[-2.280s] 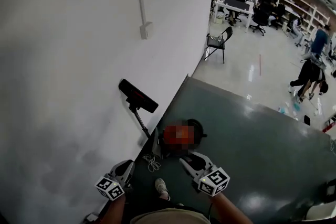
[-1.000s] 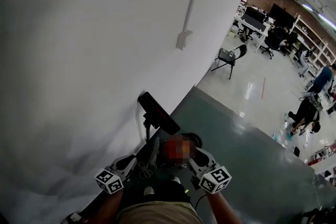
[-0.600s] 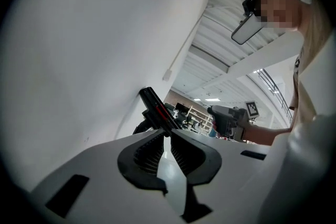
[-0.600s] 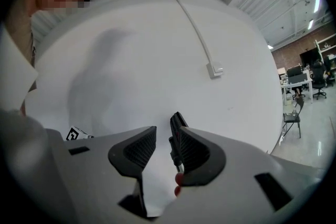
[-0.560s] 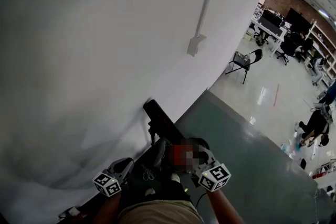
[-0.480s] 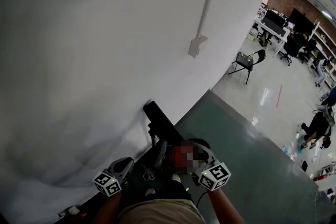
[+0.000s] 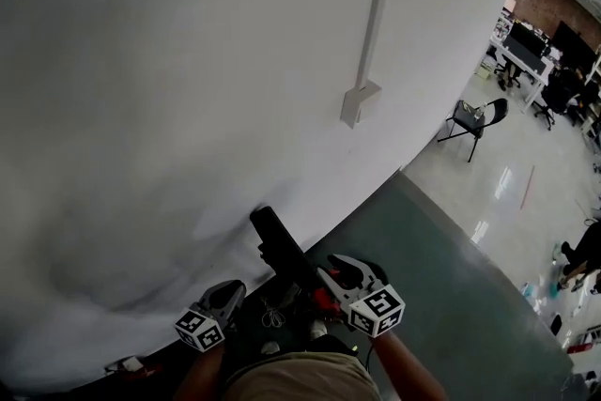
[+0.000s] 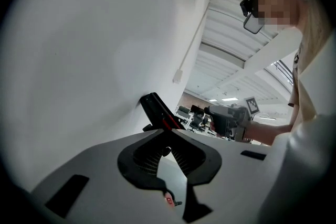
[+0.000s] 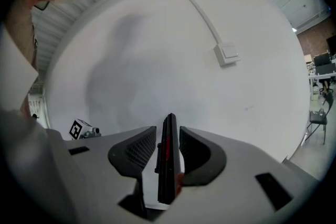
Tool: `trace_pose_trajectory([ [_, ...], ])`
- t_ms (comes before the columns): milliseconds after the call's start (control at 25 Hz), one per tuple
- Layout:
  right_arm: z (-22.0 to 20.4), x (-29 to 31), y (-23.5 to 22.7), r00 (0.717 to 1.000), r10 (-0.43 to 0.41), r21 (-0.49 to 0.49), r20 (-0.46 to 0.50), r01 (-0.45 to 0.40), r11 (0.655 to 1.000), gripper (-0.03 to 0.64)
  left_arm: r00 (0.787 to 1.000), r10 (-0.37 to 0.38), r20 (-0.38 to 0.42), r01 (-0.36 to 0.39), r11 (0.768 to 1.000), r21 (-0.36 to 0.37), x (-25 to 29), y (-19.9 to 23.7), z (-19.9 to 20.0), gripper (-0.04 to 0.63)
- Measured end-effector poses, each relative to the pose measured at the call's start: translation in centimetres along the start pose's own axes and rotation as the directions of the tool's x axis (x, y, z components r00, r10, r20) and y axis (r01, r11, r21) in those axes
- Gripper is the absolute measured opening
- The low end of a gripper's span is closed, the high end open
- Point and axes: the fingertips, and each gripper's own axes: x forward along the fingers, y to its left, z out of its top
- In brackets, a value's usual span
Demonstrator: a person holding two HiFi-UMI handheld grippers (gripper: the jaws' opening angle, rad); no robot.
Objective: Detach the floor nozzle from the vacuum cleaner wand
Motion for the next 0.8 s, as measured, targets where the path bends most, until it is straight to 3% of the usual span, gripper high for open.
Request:
trace_pose_trajectory([
  [200, -0.1, 1.8, -1.2, 0.994, 0.105, 0.018, -0.035, -0.104, 0.994, 0.135, 0.997, 0.08, 0.009, -0.08, 0.993, 0.089, 1.3, -0.5, 0.3, 0.028],
  [320, -0.7, 3.1, -1.5, 0.979, 0.185, 0.029, -0.08, -0.183, 0.983, 0.174, 0.991, 0.129, 0.027, -0.131, 0.983, 0.128, 1.8, -0.7, 0.4, 0.028],
  [480, -2.6, 5.4, -2.1, 0.951, 0.258, 0.048, -0.168, -0.253, 0.966, 0.239, 0.985, 0.17, 0.023, -0.172, 0.976, 0.131, 2.7, 0.2, -1.4, 0.054],
  [640, -4.0, 7.1, -1.6, 0.921, 0.299, 0.051, -0.251, -0.296, 0.954, 0.256, 0.976, 0.217, 0.006, -0.216, 0.969, 0.119, 2.6, 0.4, -2.7, 0.054],
  [800, -5.1, 9.6, -1.6, 0.899, 0.315, 0.08, -0.304, -0.306, 0.949, 0.268, 0.977, 0.208, -0.051, -0.201, 0.973, 0.114, 3.7, 1.9, -4.4, 0.085],
])
